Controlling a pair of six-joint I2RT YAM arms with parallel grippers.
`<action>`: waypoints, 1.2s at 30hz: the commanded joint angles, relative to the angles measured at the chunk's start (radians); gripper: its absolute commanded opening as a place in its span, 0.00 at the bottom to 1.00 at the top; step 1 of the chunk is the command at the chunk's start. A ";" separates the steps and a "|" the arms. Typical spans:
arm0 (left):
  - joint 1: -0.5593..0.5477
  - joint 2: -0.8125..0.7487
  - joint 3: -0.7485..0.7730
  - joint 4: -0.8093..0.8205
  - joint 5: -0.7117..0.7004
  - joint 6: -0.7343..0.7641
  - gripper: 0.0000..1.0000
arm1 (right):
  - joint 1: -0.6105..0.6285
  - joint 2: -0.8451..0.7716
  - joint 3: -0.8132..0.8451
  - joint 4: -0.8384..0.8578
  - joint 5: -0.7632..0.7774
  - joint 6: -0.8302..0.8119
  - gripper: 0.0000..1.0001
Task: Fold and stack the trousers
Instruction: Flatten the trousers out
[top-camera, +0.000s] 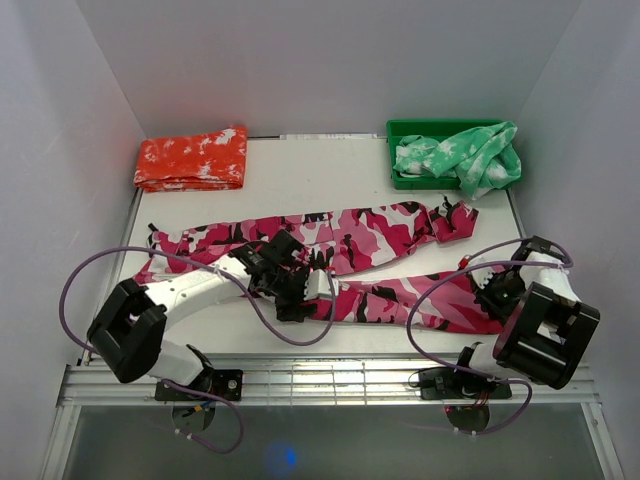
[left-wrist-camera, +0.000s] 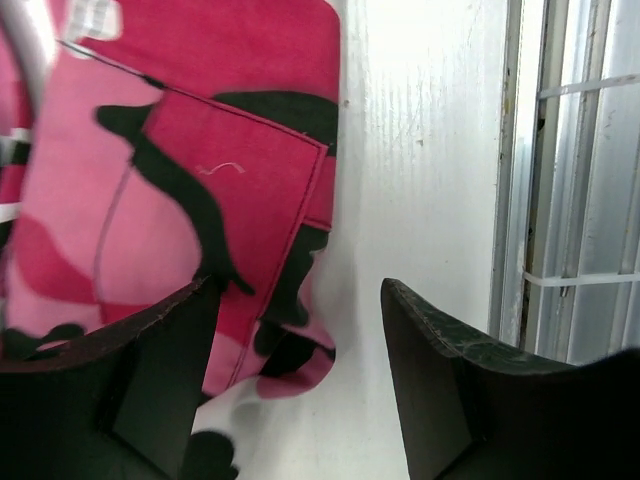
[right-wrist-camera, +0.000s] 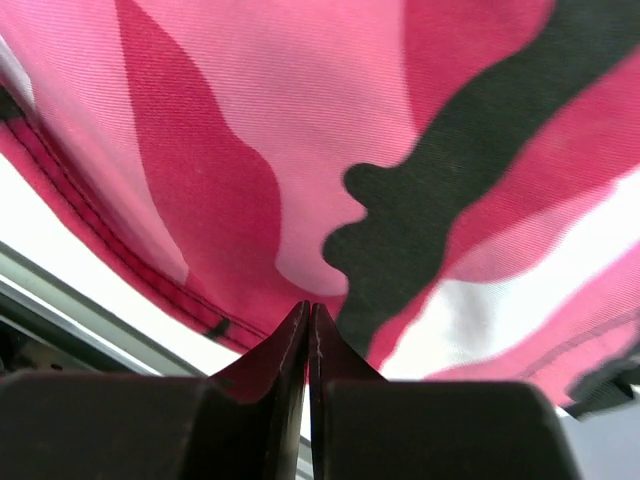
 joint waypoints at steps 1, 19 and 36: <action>-0.056 0.052 -0.044 0.147 -0.102 -0.044 0.76 | 0.003 0.008 0.116 -0.129 -0.017 -0.240 0.08; -0.043 -0.147 0.158 -0.071 0.095 -0.264 0.00 | -0.035 -0.009 0.271 -0.223 0.024 -0.264 0.76; 0.341 0.722 0.754 -0.069 0.096 -0.761 0.00 | -0.032 0.241 0.568 -0.416 -0.059 -0.151 0.97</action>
